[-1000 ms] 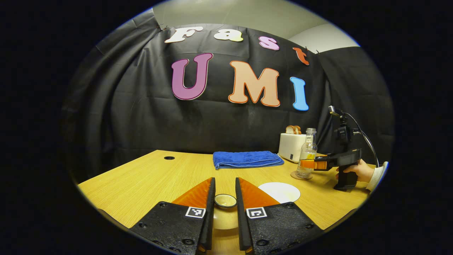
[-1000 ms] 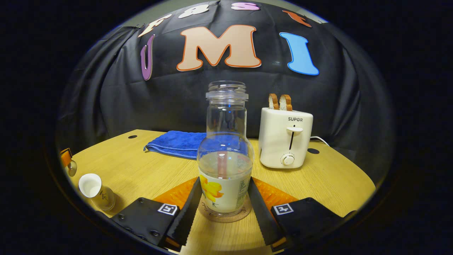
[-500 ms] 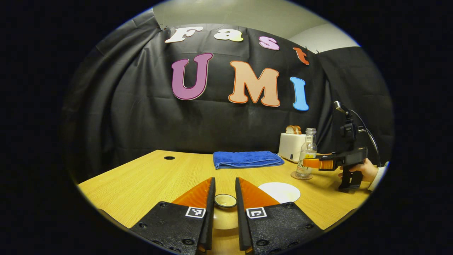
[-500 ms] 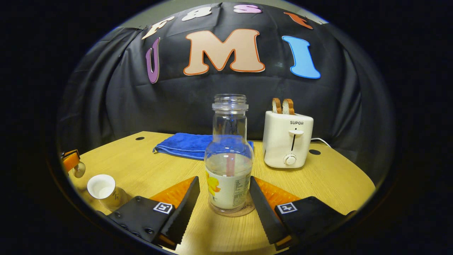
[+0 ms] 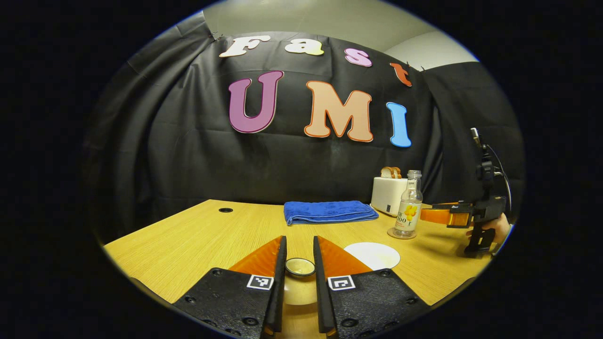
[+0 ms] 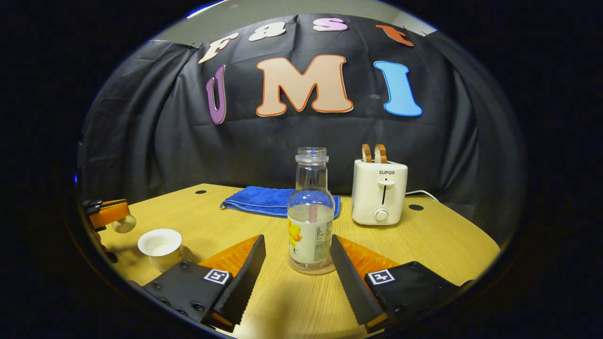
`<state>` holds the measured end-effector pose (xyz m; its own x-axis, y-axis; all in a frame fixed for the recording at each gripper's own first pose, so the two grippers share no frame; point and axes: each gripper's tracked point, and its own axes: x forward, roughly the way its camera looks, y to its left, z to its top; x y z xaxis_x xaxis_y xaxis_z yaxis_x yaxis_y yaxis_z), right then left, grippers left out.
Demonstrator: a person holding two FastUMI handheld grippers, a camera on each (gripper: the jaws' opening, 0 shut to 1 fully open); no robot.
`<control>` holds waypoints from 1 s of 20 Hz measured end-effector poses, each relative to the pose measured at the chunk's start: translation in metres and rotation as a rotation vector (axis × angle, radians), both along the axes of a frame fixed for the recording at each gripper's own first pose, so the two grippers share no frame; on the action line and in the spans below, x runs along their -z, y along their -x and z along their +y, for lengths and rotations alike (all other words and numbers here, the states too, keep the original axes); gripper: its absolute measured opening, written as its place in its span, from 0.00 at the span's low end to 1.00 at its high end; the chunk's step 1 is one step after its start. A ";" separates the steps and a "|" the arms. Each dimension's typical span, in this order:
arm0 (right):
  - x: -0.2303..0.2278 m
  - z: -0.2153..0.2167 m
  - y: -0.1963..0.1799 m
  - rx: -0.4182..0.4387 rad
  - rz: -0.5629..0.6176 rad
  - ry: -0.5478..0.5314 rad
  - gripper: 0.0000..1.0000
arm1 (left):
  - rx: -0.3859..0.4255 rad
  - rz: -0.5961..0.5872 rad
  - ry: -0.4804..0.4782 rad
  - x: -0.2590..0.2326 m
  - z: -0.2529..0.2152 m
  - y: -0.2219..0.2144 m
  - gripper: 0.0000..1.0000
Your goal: Open the teacup lid with one hand, grasp the water bottle and pour water into the teacup with the other hand; after pouring, place the water bottle on the coaster and then close the teacup lid.
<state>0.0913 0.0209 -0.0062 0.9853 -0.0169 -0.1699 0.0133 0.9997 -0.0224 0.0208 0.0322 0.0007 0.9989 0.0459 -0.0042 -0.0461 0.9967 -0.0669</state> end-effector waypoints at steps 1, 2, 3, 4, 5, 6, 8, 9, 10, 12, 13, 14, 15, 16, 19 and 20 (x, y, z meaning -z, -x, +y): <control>-0.002 0.000 0.004 -0.003 -0.009 0.006 0.93 | -0.001 0.000 -0.001 0.000 0.000 0.001 0.27; -0.004 -0.001 0.009 -0.004 -0.023 0.010 0.90 | -0.001 0.000 -0.002 0.000 0.000 0.000 0.27; -0.006 -0.002 0.013 -0.005 -0.036 0.008 0.90 | -0.002 0.000 -0.002 0.000 0.000 0.000 0.27; -0.007 -0.002 0.017 -0.002 -0.050 0.000 0.90 | -0.003 0.000 -0.002 0.000 0.000 0.000 0.27; -0.009 -0.002 0.021 -0.002 -0.062 -0.009 0.90 | -0.004 0.001 -0.003 0.000 0.001 0.000 0.27; -0.009 -0.002 0.024 -0.002 -0.072 -0.015 0.93 | -0.004 0.001 -0.003 0.000 0.001 0.000 0.27; -0.010 -0.004 0.027 0.002 -0.084 -0.015 0.87 | -0.004 0.001 -0.003 -0.001 0.001 0.000 0.27; -0.010 -0.004 0.029 0.002 -0.086 -0.014 0.87 | -0.005 0.000 -0.004 0.000 0.001 0.000 0.27; -0.009 -0.004 0.030 0.001 -0.090 -0.012 0.87 | -0.005 0.000 -0.006 -0.001 0.000 0.000 0.27; -0.005 -0.002 0.033 -0.002 -0.087 -0.010 0.93 | -0.005 0.002 -0.012 0.000 -0.001 0.000 0.27; -0.002 0.000 0.034 -0.004 -0.086 -0.016 0.87 | -0.004 0.001 -0.016 0.000 -0.001 0.000 0.27; -0.001 0.001 0.035 -0.004 -0.088 -0.021 0.94 | -0.004 0.001 -0.021 -0.001 -0.002 -0.001 0.27; 0.000 0.002 0.035 -0.003 -0.092 -0.023 0.90 | -0.004 0.002 -0.027 0.000 -0.002 -0.001 0.27; 0.001 0.002 0.035 -0.003 -0.093 -0.027 0.87 | -0.007 0.003 -0.032 0.000 -0.002 -0.001 0.27; 0.000 0.003 0.036 -0.005 -0.095 -0.035 0.87 | -0.004 0.001 -0.025 0.000 -0.006 -0.008 0.27; 0.000 0.002 0.036 -0.004 -0.099 -0.032 0.87 | -0.001 0.002 -0.019 0.000 -0.007 -0.010 0.27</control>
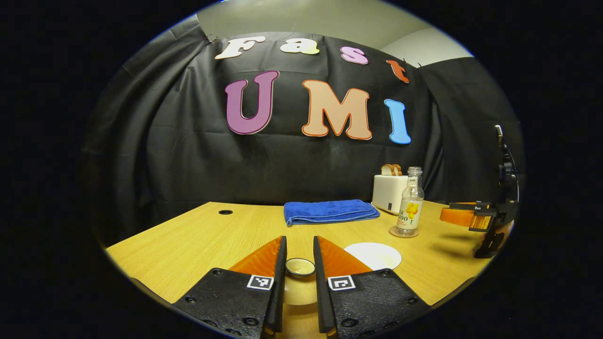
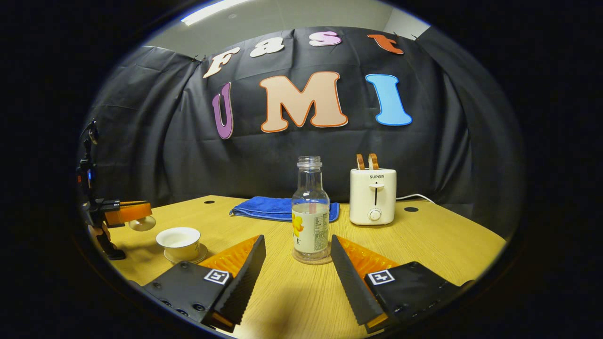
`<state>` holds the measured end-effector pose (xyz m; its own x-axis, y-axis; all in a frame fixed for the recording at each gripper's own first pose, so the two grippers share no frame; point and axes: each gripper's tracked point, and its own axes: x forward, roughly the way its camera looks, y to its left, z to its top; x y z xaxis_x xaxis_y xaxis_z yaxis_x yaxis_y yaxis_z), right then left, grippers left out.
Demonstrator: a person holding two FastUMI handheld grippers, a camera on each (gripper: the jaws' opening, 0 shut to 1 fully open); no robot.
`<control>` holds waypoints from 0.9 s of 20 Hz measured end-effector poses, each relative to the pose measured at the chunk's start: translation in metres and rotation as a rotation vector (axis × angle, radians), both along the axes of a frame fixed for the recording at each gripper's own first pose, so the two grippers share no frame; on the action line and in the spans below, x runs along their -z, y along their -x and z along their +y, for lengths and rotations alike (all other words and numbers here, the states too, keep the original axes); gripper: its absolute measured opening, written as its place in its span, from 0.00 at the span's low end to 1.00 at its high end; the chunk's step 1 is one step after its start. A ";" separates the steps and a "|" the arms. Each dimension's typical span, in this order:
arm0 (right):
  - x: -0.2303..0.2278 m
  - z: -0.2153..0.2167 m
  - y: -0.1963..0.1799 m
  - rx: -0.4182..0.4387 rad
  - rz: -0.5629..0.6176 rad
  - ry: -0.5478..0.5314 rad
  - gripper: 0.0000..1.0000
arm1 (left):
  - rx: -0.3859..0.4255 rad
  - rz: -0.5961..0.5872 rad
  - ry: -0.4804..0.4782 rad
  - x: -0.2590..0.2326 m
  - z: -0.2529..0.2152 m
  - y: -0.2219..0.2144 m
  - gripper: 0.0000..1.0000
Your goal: Open the teacup lid with one hand, grasp the water bottle and pour water into the teacup with the other hand; after pouring, place the water bottle on the coaster and then close the teacup lid.
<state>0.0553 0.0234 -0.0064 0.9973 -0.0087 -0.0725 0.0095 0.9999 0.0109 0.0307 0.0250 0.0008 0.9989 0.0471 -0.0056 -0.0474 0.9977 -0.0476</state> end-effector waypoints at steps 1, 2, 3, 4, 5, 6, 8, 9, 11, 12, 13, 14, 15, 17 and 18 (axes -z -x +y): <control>0.000 0.000 0.000 0.002 -0.003 0.004 0.87 | 0.005 0.002 0.005 0.001 -0.003 -0.003 0.27; -0.001 0.000 0.000 0.003 -0.008 0.004 0.87 | 0.012 -0.001 0.011 -0.001 -0.007 -0.004 0.27; -0.002 0.000 0.001 0.003 -0.012 0.004 0.87 | 0.020 0.000 0.019 0.000 -0.011 -0.008 0.27; -0.002 0.000 0.001 0.005 -0.016 0.003 0.87 | 0.028 0.003 0.025 0.000 -0.016 -0.011 0.27; -0.002 -0.001 0.001 0.004 -0.019 0.003 0.90 | 0.033 0.001 0.031 0.001 -0.020 -0.013 0.26; -0.003 -0.001 0.002 0.004 -0.021 0.003 0.87 | 0.041 0.001 0.038 0.000 -0.025 -0.015 0.27; -0.004 0.000 0.003 0.003 -0.027 0.008 0.94 | 0.059 0.001 0.048 -0.001 -0.036 -0.021 0.27; -0.005 0.000 0.004 0.003 -0.031 0.014 0.90 | 0.065 0.008 0.048 0.001 -0.041 -0.025 0.27; -0.006 0.001 0.004 0.004 -0.039 0.016 0.94 | 0.078 0.012 0.039 0.002 -0.051 -0.030 0.27; -0.006 0.000 0.005 0.005 -0.042 0.012 0.87 | 0.081 0.015 0.033 0.002 -0.054 -0.031 0.27; -0.006 0.000 0.005 0.005 -0.044 0.009 0.90 | 0.084 0.015 0.027 0.003 -0.057 -0.034 0.27; -0.006 0.000 0.005 0.006 -0.047 0.009 0.90 | 0.087 0.015 0.025 0.002 -0.060 -0.035 0.27; -0.007 0.000 0.006 0.005 -0.050 0.012 0.87 | 0.091 0.013 0.026 0.002 -0.063 -0.036 0.27; -0.009 0.000 0.007 0.004 -0.060 0.013 0.87 | 0.099 0.013 0.037 0.002 -0.069 -0.040 0.27; -0.009 0.000 0.006 0.005 -0.062 0.011 0.87 | 0.103 0.015 0.041 0.001 -0.071 -0.041 0.27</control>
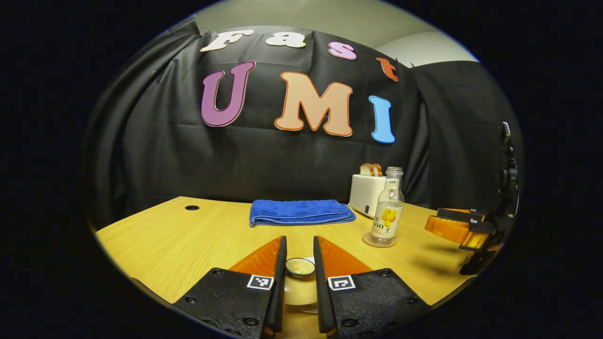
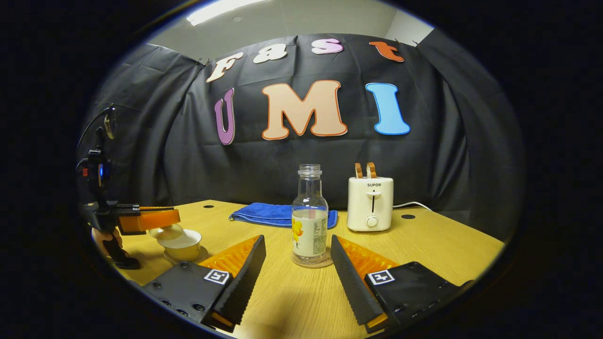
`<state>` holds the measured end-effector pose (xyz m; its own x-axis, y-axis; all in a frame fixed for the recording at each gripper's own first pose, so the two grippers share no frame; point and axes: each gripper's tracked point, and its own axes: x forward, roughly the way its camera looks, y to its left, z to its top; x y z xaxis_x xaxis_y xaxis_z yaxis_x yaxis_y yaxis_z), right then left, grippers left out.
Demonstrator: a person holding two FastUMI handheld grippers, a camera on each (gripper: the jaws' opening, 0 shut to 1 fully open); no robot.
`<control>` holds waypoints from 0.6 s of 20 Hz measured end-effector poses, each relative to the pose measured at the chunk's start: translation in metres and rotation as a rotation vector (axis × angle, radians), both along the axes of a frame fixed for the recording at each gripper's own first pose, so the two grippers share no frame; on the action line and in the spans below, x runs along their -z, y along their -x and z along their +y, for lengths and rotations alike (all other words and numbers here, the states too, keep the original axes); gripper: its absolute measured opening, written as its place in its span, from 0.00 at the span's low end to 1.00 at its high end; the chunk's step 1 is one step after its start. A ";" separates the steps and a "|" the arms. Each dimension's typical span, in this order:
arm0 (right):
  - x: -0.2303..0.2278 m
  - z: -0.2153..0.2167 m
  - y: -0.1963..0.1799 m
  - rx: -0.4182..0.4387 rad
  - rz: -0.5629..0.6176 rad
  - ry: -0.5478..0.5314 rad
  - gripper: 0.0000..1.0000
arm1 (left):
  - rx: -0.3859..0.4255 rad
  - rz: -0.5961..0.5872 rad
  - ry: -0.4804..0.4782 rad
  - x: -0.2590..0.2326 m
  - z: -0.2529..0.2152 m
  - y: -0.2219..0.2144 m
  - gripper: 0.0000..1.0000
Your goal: Open the teacup lid with one hand, grasp the water bottle and pour water into the teacup with the other hand; after pouring, place the water bottle on the coaster and then close the teacup lid.
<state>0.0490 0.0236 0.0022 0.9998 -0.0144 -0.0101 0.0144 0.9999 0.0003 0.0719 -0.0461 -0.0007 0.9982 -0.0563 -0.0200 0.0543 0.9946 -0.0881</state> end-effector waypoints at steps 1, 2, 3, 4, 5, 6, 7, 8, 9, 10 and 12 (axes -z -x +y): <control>-0.001 0.000 0.000 0.001 -0.001 0.002 0.94 | 0.006 0.004 0.002 0.001 -0.003 -0.002 0.27; 0.000 0.000 0.000 0.001 0.000 0.001 0.93 | 0.011 0.009 0.002 0.002 -0.006 -0.004 0.26; 0.000 0.000 0.001 0.002 0.000 0.001 0.94 | 0.016 0.012 0.000 0.002 -0.009 -0.005 0.27; -0.001 0.000 0.001 0.002 0.000 0.002 0.90 | 0.020 0.016 -0.006 0.003 -0.011 -0.007 0.27; -0.001 0.000 0.001 0.002 -0.001 0.001 0.94 | 0.024 0.020 -0.018 0.004 -0.014 -0.009 0.27; -0.001 0.000 0.000 0.003 -0.001 0.000 0.90 | 0.028 0.027 -0.032 0.006 -0.016 -0.010 0.27; -0.001 0.000 0.000 0.003 -0.001 0.001 0.90 | 0.033 0.029 -0.046 0.005 -0.019 -0.011 0.27; 0.000 -0.001 0.000 0.003 -0.001 0.001 0.94 | 0.041 0.030 -0.056 0.006 -0.022 -0.012 0.27; 0.000 -0.001 0.000 0.004 -0.001 0.001 0.94 | 0.047 0.034 -0.062 0.007 -0.025 -0.013 0.27; 0.000 -0.001 0.000 0.004 -0.001 0.001 0.90 | 0.052 0.037 -0.065 0.007 -0.027 -0.014 0.27; 0.000 -0.001 0.000 0.004 -0.001 0.001 0.94 | 0.054 0.036 -0.062 0.008 -0.028 -0.016 0.27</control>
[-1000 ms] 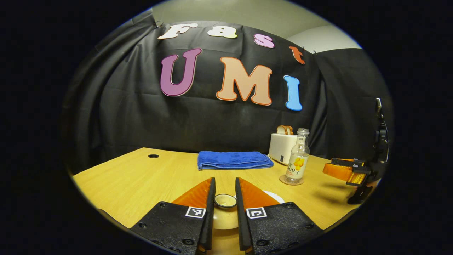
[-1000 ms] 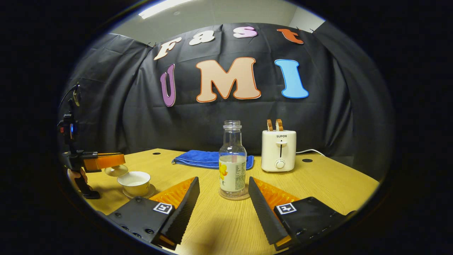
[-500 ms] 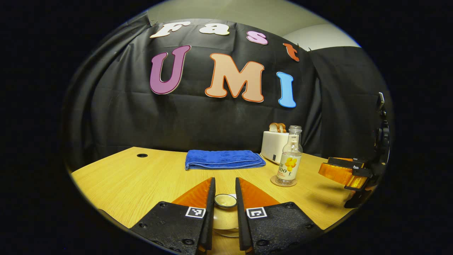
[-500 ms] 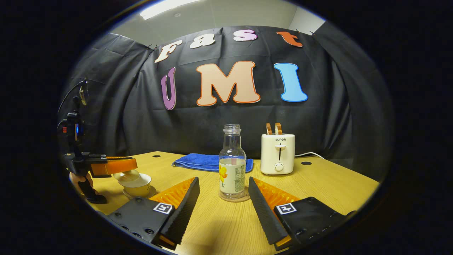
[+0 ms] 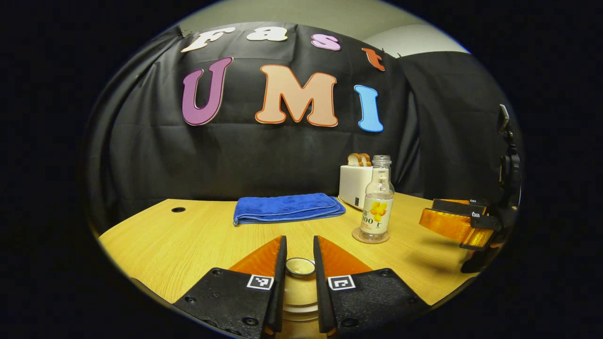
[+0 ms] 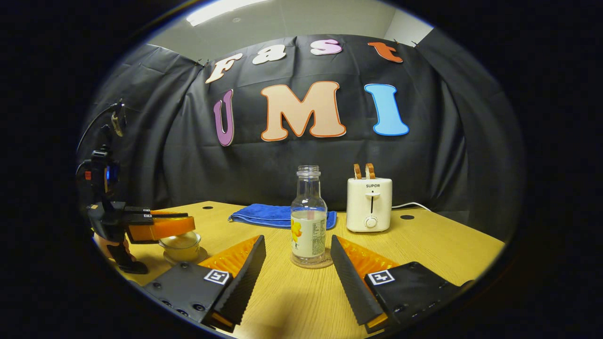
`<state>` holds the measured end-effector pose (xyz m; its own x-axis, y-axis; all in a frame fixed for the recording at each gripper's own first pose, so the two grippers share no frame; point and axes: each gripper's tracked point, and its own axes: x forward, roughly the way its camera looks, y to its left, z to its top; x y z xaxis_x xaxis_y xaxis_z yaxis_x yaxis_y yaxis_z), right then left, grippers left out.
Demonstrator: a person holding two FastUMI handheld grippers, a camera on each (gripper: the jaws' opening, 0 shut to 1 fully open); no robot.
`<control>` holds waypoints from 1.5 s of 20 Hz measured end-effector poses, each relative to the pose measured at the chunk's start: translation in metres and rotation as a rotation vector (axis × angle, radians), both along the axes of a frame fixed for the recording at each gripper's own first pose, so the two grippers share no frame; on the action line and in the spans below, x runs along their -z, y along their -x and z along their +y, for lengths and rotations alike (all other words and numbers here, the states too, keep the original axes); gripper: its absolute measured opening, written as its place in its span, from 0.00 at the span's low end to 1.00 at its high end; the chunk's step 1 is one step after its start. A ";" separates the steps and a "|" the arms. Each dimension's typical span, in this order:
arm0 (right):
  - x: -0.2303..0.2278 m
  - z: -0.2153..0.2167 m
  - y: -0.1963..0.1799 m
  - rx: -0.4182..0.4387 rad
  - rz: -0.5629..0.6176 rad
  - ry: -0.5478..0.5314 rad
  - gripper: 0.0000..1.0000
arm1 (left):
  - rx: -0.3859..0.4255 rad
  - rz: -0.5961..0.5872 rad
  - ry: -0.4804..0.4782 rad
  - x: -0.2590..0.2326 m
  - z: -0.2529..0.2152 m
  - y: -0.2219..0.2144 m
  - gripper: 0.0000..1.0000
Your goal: Open the teacup lid with one hand, grasp the water bottle and pour water into the teacup with the other hand; after pouring, place the water bottle on the coaster and then close the teacup lid.
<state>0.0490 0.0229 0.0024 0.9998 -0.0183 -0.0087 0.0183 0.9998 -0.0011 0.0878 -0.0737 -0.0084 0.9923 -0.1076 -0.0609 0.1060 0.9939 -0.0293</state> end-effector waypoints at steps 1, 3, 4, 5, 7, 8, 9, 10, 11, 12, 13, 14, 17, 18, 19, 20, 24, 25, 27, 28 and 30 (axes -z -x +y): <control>0.000 0.000 0.000 0.000 0.000 0.000 0.90 | 0.000 0.001 0.001 0.000 0.000 0.000 0.27; -0.001 0.000 0.000 0.001 0.000 0.000 0.94 | -0.003 0.004 0.001 0.001 0.000 -0.001 0.27; -0.001 0.000 0.000 0.001 0.000 0.000 0.94 | -0.004 0.004 0.002 0.000 0.000 -0.001 0.27; -0.001 -0.001 0.001 0.002 0.000 0.000 0.92 | -0.003 0.003 0.004 0.000 0.000 -0.001 0.27; -0.001 -0.001 0.001 0.007 -0.001 0.000 0.94 | 0.000 0.003 0.007 0.000 -0.001 0.002 0.29; -0.001 -0.001 0.001 0.008 -0.001 0.000 0.94 | 0.002 0.003 0.010 -0.001 -0.002 0.002 0.33; -0.001 -0.001 0.001 0.009 -0.001 0.000 0.90 | 0.007 0.002 0.012 0.000 -0.004 0.002 0.37; -0.001 -0.001 0.001 0.009 -0.001 0.000 0.94 | 0.007 0.001 0.014 -0.001 -0.004 0.004 0.43; -0.001 -0.001 0.001 0.009 -0.001 0.000 0.90 | 0.006 -0.004 0.018 -0.001 -0.003 0.005 0.46; -0.001 -0.001 0.001 0.009 -0.001 0.000 0.90 | 0.002 -0.013 0.024 -0.003 -0.002 0.007 0.54; -0.001 -0.001 0.001 0.009 -0.001 0.000 0.94 | -0.002 -0.022 0.030 -0.005 -0.001 0.010 0.60; -0.001 -0.001 0.001 0.009 -0.001 0.000 0.94 | -0.008 -0.031 0.035 -0.008 0.002 0.013 0.74; -0.002 -0.001 0.001 0.009 -0.001 0.000 0.90 | -0.024 -0.049 0.041 -0.009 0.008 0.020 0.95; -0.001 -0.001 0.001 0.009 -0.001 0.000 0.94 | -0.032 -0.049 0.040 -0.010 0.012 0.022 0.97; -0.002 -0.001 0.001 0.010 -0.001 0.000 0.94 | -0.040 -0.049 0.040 -0.009 0.014 0.026 0.95; -0.002 -0.001 0.001 0.009 -0.001 0.000 0.94 | -0.046 -0.050 0.041 -0.010 0.017 0.028 0.95; -0.002 -0.001 0.001 0.013 -0.003 0.000 0.94 | -0.071 -0.054 0.056 -0.011 0.032 0.036 0.95; -0.002 -0.002 0.001 0.013 -0.003 0.000 0.90 | -0.075 -0.051 0.065 -0.011 0.034 0.037 0.95; -0.002 -0.002 0.002 0.013 -0.003 0.000 0.90 | -0.086 -0.054 0.086 -0.012 0.043 0.041 0.95; -0.002 -0.001 0.002 0.013 -0.003 0.000 0.94 | -0.095 -0.055 0.093 -0.012 0.048 0.043 0.95; -0.002 -0.001 0.002 0.011 -0.003 0.000 0.94 | -0.111 -0.061 0.096 -0.013 0.057 0.048 0.95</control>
